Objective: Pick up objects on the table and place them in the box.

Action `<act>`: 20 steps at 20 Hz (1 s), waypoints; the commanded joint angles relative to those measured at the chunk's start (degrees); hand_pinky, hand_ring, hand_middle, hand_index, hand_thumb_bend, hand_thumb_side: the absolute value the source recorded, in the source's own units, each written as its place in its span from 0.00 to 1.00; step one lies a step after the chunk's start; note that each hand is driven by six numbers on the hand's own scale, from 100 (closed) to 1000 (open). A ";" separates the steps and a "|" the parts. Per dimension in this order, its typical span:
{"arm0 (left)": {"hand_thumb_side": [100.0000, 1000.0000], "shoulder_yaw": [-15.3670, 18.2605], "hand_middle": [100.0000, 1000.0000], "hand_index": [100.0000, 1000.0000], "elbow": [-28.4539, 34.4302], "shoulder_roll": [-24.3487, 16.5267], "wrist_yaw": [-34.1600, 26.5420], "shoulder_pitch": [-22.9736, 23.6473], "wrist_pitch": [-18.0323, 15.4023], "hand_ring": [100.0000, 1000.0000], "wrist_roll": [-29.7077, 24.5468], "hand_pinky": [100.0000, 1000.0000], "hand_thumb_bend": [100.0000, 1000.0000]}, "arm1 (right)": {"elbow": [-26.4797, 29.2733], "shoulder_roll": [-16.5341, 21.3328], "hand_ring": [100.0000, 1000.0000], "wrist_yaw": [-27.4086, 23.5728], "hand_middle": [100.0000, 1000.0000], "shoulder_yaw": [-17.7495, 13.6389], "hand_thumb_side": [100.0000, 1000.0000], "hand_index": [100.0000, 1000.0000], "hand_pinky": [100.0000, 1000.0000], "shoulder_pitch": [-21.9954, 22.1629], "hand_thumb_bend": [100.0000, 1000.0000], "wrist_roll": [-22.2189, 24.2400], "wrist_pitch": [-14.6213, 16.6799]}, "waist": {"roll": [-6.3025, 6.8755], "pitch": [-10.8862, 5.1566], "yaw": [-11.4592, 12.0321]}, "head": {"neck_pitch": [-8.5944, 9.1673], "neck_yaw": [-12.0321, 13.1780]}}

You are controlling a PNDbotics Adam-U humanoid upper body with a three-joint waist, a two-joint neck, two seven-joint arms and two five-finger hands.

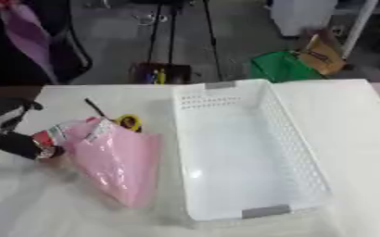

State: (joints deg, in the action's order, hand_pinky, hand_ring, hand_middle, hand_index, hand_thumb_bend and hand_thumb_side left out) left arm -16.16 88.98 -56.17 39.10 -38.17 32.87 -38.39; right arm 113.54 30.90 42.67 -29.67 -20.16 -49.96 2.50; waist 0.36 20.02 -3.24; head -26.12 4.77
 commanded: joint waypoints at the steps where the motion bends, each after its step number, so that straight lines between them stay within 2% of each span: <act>1: 0.49 0.26 0.99 1.00 -2.21 -0.77 0.39 -1.77 13.21 0.98 -13.58 0.96 0.55 | 1.05 0.95 0.63 -0.67 0.68 -0.79 0.73 0.76 0.68 -0.32 0.00 0.06 0.16 | 0.09 -0.88 -0.17 | 0.37 0.58; 6: 0.46 -0.49 0.99 1.00 -5.95 0.48 -3.05 -3.40 13.67 0.99 -13.58 0.97 0.62 | 1.05 0.76 0.63 -0.78 0.68 -1.00 0.72 0.76 0.68 -0.27 0.00 -0.07 0.17 | 0.24 -0.68 -0.49 | 0.38 0.99; 10: 0.44 -1.67 0.99 1.00 -7.27 0.97 -7.83 -4.02 16.10 0.99 -13.58 0.97 0.63 | 1.05 0.67 0.63 -0.78 0.68 -1.15 0.72 0.76 0.68 -0.23 0.00 -0.37 0.12 | 0.27 -0.52 -0.76 | 0.40 1.05; 11: 0.40 -1.94 0.98 1.00 -7.99 1.30 -9.17 -4.31 17.02 0.99 -13.58 0.98 0.60 | 1.05 0.63 0.63 -0.77 0.68 -1.18 0.72 0.76 0.68 -0.24 0.00 -0.44 0.11 | 0.30 -0.45 -0.91 | 0.41 1.13; 14: 0.39 -2.91 0.98 1.00 -10.62 1.69 -12.06 -5.67 18.83 0.99 -13.58 0.99 0.58 | 1.05 0.57 0.63 -0.74 0.68 -1.21 0.72 0.76 0.68 -0.21 0.00 -0.57 0.10 | 0.41 -0.32 -1.18 | 0.50 1.19; 16: 0.39 -3.21 0.98 1.00 -11.63 1.85 -12.43 -6.20 19.03 0.99 -13.58 0.99 0.58 | 1.05 0.56 0.63 -0.75 0.68 -1.23 0.72 0.76 0.68 -0.18 0.00 -0.60 0.12 | 0.43 -0.30 -1.22 | 0.52 1.18; 17: 0.37 -3.24 0.99 1.00 -11.84 1.86 -12.41 -6.51 19.07 0.99 -13.58 1.00 0.49 | 1.05 0.48 0.63 -0.80 0.68 -1.24 0.73 0.76 0.68 -0.16 0.00 -0.58 0.11 | 0.50 -0.25 -1.23 | 0.56 1.16; 20: 0.37 -3.46 0.98 1.00 -12.27 1.88 -11.11 -7.12 19.10 0.99 -13.58 1.00 0.47 | 1.05 0.25 0.63 -1.04 0.68 -1.31 0.73 0.76 0.68 -0.12 0.00 -0.38 0.22 | 0.58 -0.10 -1.25 | 0.80 1.12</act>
State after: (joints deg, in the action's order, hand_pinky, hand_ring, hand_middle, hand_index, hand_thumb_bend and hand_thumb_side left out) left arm -19.92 76.66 -52.93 27.61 -44.12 35.46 -35.79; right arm 113.54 30.21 42.17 -30.37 -20.12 -50.42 2.54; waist 0.98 20.90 -4.46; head -26.06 5.84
